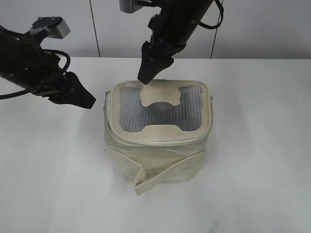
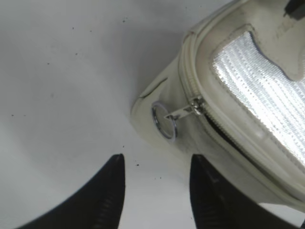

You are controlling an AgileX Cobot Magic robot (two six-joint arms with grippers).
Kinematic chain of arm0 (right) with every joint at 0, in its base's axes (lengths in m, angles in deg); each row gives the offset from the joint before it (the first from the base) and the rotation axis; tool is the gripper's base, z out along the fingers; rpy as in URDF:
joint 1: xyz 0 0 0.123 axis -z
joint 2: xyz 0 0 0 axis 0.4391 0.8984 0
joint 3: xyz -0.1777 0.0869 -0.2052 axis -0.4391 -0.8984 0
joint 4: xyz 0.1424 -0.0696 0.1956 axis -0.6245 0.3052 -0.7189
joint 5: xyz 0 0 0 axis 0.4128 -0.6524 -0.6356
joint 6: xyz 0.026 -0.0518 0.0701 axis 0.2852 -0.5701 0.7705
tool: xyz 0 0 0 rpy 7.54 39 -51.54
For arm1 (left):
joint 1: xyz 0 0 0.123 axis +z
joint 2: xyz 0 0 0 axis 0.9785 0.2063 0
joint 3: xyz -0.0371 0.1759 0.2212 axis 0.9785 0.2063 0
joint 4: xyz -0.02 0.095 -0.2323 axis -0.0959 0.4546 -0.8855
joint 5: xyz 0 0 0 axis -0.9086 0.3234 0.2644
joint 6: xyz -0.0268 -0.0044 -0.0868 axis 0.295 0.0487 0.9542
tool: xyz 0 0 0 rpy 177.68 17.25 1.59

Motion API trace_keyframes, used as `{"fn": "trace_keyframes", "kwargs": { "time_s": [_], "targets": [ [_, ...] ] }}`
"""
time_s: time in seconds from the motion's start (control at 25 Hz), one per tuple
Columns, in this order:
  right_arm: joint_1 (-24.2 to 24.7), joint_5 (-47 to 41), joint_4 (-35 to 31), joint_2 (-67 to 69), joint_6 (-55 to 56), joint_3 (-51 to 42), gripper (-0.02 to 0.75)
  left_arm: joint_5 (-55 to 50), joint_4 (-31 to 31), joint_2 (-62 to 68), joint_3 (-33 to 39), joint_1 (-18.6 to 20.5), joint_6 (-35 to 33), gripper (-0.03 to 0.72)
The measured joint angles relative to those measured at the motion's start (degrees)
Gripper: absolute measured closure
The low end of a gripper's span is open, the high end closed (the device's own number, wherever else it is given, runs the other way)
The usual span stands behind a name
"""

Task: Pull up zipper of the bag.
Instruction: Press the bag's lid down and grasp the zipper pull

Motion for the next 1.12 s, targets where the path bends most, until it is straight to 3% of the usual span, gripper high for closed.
{"fn": "trace_keyframes", "kwargs": {
  "time_s": [0.4, 0.88, 1.0, 1.12],
  "targets": [
    [-0.2, 0.0, -4.9, 2.7, -2.3, -0.4, 0.284, -3.7, 2.1, 0.0, -0.1, 0.0, 0.0, 0.339],
    [-0.2, 0.9, -3.2, 4.0, -2.6, -0.3, 0.291, -3.8, 2.2, 0.0, -0.1, 0.0, 0.0, 0.338],
    [-0.2, 0.7, -3.6, 4.4, -2.6, -0.3, 0.363, -3.8, 2.2, 0.0, -0.1, 0.0, 0.0, 0.338],
    [-0.2, 0.1, -3.9, 4.4, -2.6, -0.3, 0.524, -3.6, 2.1, 0.0, -0.1, -0.1, 0.0, 0.338]
  ]
}}
